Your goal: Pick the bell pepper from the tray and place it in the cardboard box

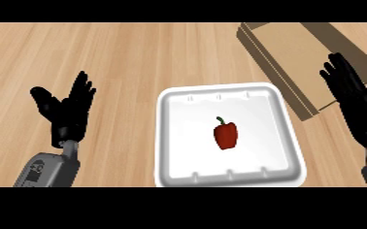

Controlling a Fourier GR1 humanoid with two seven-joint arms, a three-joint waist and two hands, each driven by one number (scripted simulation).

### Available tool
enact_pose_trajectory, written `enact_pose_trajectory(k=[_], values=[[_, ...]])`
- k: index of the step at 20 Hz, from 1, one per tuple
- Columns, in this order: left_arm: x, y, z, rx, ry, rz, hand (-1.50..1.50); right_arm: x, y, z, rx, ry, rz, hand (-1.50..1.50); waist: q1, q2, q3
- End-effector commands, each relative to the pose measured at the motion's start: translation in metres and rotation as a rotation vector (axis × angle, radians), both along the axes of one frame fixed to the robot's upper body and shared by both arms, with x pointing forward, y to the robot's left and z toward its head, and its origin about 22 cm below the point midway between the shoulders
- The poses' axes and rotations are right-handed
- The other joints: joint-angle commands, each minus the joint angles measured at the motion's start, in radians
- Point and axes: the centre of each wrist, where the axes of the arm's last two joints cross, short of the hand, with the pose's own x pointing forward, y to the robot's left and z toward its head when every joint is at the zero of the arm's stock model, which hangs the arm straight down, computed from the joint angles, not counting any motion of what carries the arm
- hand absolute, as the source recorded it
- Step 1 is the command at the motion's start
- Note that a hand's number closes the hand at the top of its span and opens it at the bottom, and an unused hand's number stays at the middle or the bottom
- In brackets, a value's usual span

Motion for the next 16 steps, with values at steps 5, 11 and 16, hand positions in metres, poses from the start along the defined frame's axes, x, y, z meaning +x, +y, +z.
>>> enact_pose_trajectory(k=[5, 11, 16], values=[[-0.003, 0.017, 0.036, 0.072, -0.205, -0.058, 0.0, -0.038, -0.043, -0.031, 0.087, -0.107, -0.474, 1.5, -0.005, -0.038, -0.006], [-0.013, 0.015, 0.054, 0.017, -0.211, -0.13, 0.0, -0.086, -0.025, -0.11, -0.32, -0.055, -0.602, -1.5, 0.025, -0.031, -0.006], [-0.009, 0.008, 0.037, 0.021, -0.211, -0.141, 0.0, -0.084, -0.013, -0.076, -0.454, -0.132, -0.414, -1.5, 0.018, -0.027, -0.008]])
